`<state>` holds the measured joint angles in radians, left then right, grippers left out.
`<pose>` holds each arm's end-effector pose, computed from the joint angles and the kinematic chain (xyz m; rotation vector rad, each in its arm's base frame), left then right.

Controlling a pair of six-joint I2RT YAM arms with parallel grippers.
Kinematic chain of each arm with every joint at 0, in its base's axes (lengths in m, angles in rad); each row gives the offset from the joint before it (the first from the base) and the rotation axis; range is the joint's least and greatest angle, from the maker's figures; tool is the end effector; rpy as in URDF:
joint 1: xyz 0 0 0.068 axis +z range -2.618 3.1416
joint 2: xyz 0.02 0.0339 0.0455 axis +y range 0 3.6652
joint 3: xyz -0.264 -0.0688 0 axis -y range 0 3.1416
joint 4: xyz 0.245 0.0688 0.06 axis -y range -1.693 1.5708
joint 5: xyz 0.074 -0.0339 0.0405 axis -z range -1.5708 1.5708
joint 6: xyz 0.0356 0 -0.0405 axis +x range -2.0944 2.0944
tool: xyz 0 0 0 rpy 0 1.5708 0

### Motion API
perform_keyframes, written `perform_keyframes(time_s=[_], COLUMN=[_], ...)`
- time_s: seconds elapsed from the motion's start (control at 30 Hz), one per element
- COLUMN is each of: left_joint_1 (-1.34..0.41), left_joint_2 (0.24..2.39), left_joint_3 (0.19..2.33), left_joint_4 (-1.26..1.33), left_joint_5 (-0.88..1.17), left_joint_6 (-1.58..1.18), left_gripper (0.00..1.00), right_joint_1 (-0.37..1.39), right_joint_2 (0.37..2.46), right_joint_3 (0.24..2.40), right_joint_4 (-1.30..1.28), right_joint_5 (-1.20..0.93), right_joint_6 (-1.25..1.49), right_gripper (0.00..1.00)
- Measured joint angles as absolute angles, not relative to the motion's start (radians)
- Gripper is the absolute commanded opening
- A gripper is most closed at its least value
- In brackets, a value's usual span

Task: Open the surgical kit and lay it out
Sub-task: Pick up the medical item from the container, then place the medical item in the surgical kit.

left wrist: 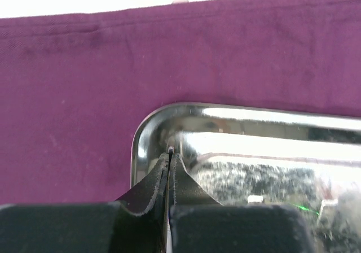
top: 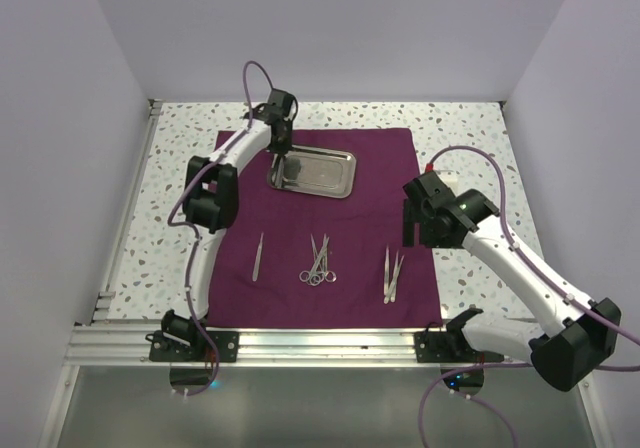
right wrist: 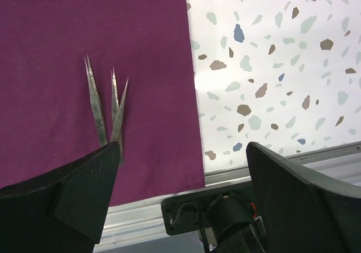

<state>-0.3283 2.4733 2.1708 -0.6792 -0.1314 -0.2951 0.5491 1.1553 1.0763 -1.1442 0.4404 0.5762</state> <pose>0.5124 -0.1696 0.1705 -0.0085 2.5415 -0.0773 0.1773 0.0907 0.2957 0.1378 2.6052 -0.2494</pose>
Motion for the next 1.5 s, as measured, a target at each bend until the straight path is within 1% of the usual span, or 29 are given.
perform_keyframes(time_s=[0.4,0.47,0.57,0.77,0.9,1.03,1.2,1.23,1.27,1.37,1.43,1.5], left_joint_1=[-0.327,-0.327,-0.327,-0.339,-0.400,-0.463,-0.469,-0.470,-0.472,-0.479,-0.480,-0.480], left_joint_2=[2.297,2.256,2.164,1.886,1.705,1.597,1.587,1.587,1.587,1.587,1.585,1.584], left_joint_3=[2.105,2.062,1.923,1.476,1.238,1.083,0.999,0.994,0.985,0.974,0.973,0.980], left_joint_4=[-0.674,-0.665,-0.643,-0.599,-0.587,-0.556,-0.530,-0.529,-0.524,-0.517,-0.517,-0.519], left_joint_5=[-0.097,-0.097,-0.097,-0.104,-0.136,-0.141,-0.153,-0.156,-0.158,-0.162,-0.163,-0.167], left_joint_6=[-0.296,-0.297,-0.304,-0.341,-0.378,-0.419,-0.459,-0.463,-0.467,-0.478,-0.484,-0.484], left_gripper=[0.00,0.00,0.00,0.00,0.00,0.00,0.00,0.02,0.12,0.34,0.39,0.41], right_joint_1=[0.549,0.549,0.549,0.549,0.549,0.549,0.549,0.549,0.549,0.549,0.549,0.549], right_joint_2=[1.133,1.126,1.111,1.097,1.098,1.114,1.135,1.135,1.135,1.135,1.134,1.134], right_joint_3=[1.071,1.071,1.070,1.034,1.006,1.001,1.001,1.001,1.001,0.999,0.995,0.992], right_joint_4=[-1.135,-1.134,-1.131,-1.111,-1.092,-1.073,-1.056,-1.055,-1.054,-1.053,-1.053,-1.054], right_joint_5=[0.396,0.392,0.379,0.352,0.321,0.290,0.265,0.265,0.265,0.263,0.262,0.263], right_joint_6=[0.576,0.576,0.576,0.576,0.576,0.576,0.576,0.576,0.576,0.576,0.576,0.576], right_gripper=[0.98,0.98,0.98,0.98,0.98,0.97,0.97,0.97,0.97,0.97,0.97,0.97])
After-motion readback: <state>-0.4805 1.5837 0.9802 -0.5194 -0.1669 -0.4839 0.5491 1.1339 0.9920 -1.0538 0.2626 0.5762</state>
